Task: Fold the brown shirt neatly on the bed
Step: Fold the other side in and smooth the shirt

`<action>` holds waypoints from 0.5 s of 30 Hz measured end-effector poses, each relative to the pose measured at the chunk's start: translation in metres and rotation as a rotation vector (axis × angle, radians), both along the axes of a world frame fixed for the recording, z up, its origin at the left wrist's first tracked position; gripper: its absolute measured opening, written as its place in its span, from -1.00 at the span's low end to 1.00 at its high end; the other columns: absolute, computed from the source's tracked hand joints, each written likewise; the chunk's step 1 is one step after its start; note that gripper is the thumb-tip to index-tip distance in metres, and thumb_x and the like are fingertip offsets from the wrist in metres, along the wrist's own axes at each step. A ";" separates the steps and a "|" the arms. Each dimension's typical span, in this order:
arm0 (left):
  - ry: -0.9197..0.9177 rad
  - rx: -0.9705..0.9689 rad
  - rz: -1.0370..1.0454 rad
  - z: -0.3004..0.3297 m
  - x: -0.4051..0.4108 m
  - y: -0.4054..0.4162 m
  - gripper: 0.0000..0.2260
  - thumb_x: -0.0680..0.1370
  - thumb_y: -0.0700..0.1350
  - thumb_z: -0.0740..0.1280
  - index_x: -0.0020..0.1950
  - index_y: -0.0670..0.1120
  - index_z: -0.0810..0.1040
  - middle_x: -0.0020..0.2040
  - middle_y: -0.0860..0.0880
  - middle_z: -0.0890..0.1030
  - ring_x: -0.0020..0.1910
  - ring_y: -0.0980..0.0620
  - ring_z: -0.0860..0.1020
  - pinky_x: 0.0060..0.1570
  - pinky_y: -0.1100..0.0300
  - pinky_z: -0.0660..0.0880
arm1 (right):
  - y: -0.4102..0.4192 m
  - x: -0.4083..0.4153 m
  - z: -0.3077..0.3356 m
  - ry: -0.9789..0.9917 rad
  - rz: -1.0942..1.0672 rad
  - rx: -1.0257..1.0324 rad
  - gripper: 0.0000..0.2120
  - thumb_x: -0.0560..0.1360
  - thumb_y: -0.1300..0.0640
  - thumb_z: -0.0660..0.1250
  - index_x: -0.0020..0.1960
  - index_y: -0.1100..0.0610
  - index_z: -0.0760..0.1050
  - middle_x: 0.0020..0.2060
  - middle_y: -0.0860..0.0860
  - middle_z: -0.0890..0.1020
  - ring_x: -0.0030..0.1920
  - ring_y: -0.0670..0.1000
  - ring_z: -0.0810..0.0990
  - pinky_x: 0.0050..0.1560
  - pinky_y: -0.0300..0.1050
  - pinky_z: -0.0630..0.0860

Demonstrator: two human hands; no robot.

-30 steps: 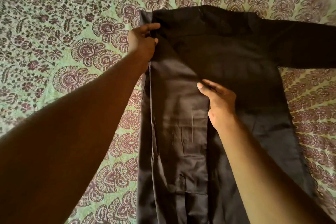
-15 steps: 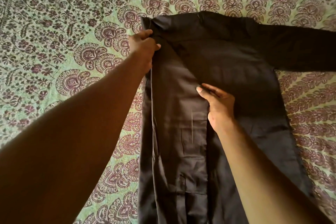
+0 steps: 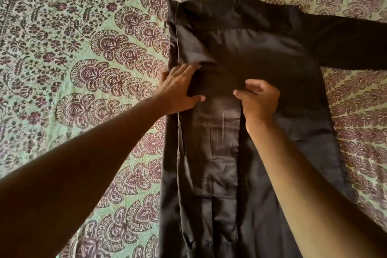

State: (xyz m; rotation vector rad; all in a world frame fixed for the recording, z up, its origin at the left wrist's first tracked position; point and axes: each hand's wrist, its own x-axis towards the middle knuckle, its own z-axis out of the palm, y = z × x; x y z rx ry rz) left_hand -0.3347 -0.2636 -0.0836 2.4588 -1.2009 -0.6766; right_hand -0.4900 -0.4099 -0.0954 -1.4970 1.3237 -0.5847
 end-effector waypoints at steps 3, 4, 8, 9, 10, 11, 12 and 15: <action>-0.053 0.055 -0.071 -0.005 -0.007 0.004 -0.18 0.50 0.20 0.45 0.66 0.11 0.12 0.67 0.07 0.10 0.66 -0.03 0.03 0.60 -0.13 -0.02 | 0.016 -0.011 0.007 0.169 0.247 -0.525 -0.70 0.39 0.23 0.50 0.11 0.14 0.62 0.04 0.06 0.60 0.04 0.02 0.58 0.15 -0.01 0.57; -0.070 0.074 -0.092 -0.006 -0.009 0.005 -0.20 0.52 0.21 0.43 0.66 0.12 0.11 0.69 0.09 0.04 0.67 -0.02 -0.03 0.60 -0.12 -0.07 | 0.023 -0.013 0.009 0.172 0.365 -0.632 -0.71 0.43 0.18 0.46 0.14 0.14 0.60 0.10 0.09 0.58 0.12 0.07 0.56 0.21 0.00 0.53; -0.274 0.012 -0.050 0.003 -0.030 0.011 -0.46 0.52 0.10 0.40 0.47 0.03 0.39 0.55 -0.08 0.26 0.51 -0.21 0.22 0.45 -0.17 0.23 | 0.047 -0.031 -0.004 0.418 0.891 -0.747 -0.47 0.55 -0.12 0.38 0.40 0.17 0.52 0.44 0.17 0.46 0.44 0.21 0.44 0.30 0.17 0.50; -0.327 -0.010 -0.017 0.010 -0.038 0.013 -0.58 0.51 0.02 0.40 0.34 -0.03 0.46 0.43 -0.13 0.36 0.39 -0.22 0.32 0.33 -0.14 0.30 | 0.047 -0.039 -0.007 0.504 0.969 -0.784 -0.42 0.56 -0.18 0.37 0.45 0.15 0.48 0.50 0.17 0.41 0.50 0.20 0.39 0.31 0.21 0.48; -0.323 -0.019 0.002 0.016 -0.045 0.016 -0.67 0.49 -0.07 0.38 0.23 -0.06 0.47 0.31 -0.13 0.43 0.30 -0.21 0.40 0.27 -0.11 0.31 | 0.047 -0.045 -0.008 0.570 1.011 -0.804 -0.40 0.57 -0.21 0.34 0.48 0.13 0.45 0.54 0.16 0.37 0.53 0.19 0.36 0.33 0.24 0.45; -0.271 -0.008 -0.004 0.019 -0.053 0.021 -0.74 0.47 -0.12 0.36 0.15 -0.08 0.48 0.23 -0.11 0.50 0.25 -0.20 0.46 0.26 -0.09 0.31 | 0.046 -0.051 -0.006 0.617 1.018 -0.809 -0.40 0.58 -0.21 0.31 0.49 0.11 0.44 0.55 0.15 0.36 0.53 0.20 0.34 0.34 0.26 0.42; -0.227 0.003 -0.028 0.020 -0.061 0.028 -0.78 0.47 -0.12 0.35 0.10 -0.08 0.50 0.17 -0.10 0.54 0.22 -0.20 0.51 0.26 -0.07 0.30 | 0.044 -0.056 -0.003 0.643 1.000 -0.811 -0.43 0.59 -0.19 0.31 0.47 0.12 0.46 0.53 0.16 0.37 0.51 0.22 0.35 0.35 0.28 0.41; -0.229 0.029 -0.082 0.019 -0.077 0.050 -0.63 0.41 0.10 0.40 0.14 -0.05 0.55 0.18 -0.07 0.52 0.24 -0.18 0.50 0.27 -0.08 0.35 | 0.048 -0.065 0.000 0.588 0.974 -0.926 -0.60 0.53 -0.02 0.44 0.27 0.17 0.56 0.35 0.19 0.50 0.33 0.28 0.49 0.22 0.24 0.48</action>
